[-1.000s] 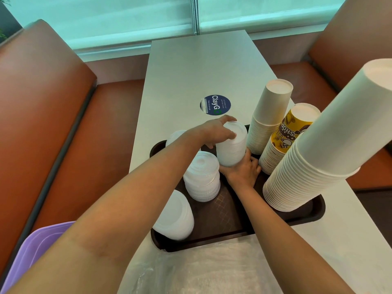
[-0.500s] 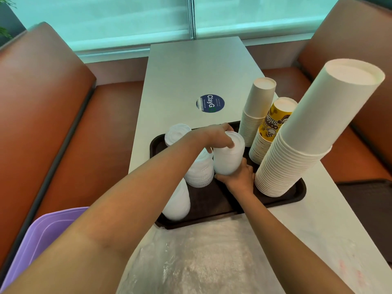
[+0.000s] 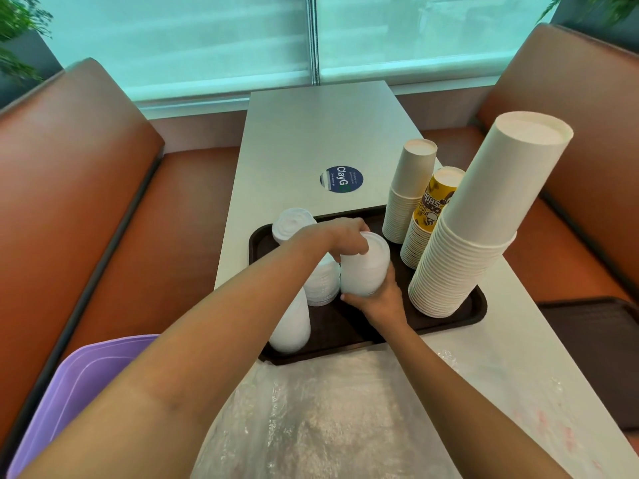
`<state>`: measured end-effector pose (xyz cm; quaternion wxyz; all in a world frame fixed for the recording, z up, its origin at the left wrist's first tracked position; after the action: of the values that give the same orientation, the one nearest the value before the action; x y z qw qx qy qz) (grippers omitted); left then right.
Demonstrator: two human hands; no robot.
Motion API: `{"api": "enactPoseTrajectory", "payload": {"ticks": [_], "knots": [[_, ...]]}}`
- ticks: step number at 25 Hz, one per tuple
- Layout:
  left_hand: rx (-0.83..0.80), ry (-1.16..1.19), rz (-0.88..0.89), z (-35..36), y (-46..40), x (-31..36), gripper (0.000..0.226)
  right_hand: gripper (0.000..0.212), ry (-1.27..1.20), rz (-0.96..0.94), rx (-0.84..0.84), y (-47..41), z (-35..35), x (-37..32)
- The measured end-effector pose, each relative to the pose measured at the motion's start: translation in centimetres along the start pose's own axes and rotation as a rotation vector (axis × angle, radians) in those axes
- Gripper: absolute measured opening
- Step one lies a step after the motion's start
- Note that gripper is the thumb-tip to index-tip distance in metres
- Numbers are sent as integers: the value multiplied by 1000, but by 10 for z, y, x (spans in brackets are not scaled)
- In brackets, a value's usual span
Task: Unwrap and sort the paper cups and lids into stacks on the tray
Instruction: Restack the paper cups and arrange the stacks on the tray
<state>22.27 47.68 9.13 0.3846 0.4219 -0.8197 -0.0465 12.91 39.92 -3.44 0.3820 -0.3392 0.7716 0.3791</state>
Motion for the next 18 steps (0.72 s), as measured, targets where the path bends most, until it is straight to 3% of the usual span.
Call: {"api": "enactPoseTrajectory", "payload": {"ticks": [3,6,8,9,10,12,14,18], "knots": [[-13,-44,16,2,4,-2,46,96,-2,-17,-52,4,-7,1],[217,-78,51,-15,15,-6,41,93,-15,-39,-61,7,-11,5],[338,-186,-120,-33,23,-26,34,93,-21,-36,-77,7,-11,8],[288,-236,-251,-39,29,-40,31,93,-23,-39,-88,6,-11,9],[208,-194,-383,-42,36,-54,32,94,-26,-43,-102,6,-11,10],[96,59,-539,-39,47,-78,53,94,-35,-54,-131,6,-11,9],[50,280,-544,-32,51,-92,71,95,-46,-66,-146,5,-10,9],[0,569,-549,-16,49,-105,85,95,-59,-72,-139,3,-9,11]]}}
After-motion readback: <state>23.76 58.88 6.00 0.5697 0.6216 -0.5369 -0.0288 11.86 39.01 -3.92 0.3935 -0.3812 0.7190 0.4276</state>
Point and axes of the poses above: each hand's wrist, its own y-axis away from the middle knuckle, its own z-axis out of the palm, x = y × z, the point moved 2 cm from there along -y, towards the middle knuckle, and after that the axes turned 11 degrees about z, right-handed, at the moved point
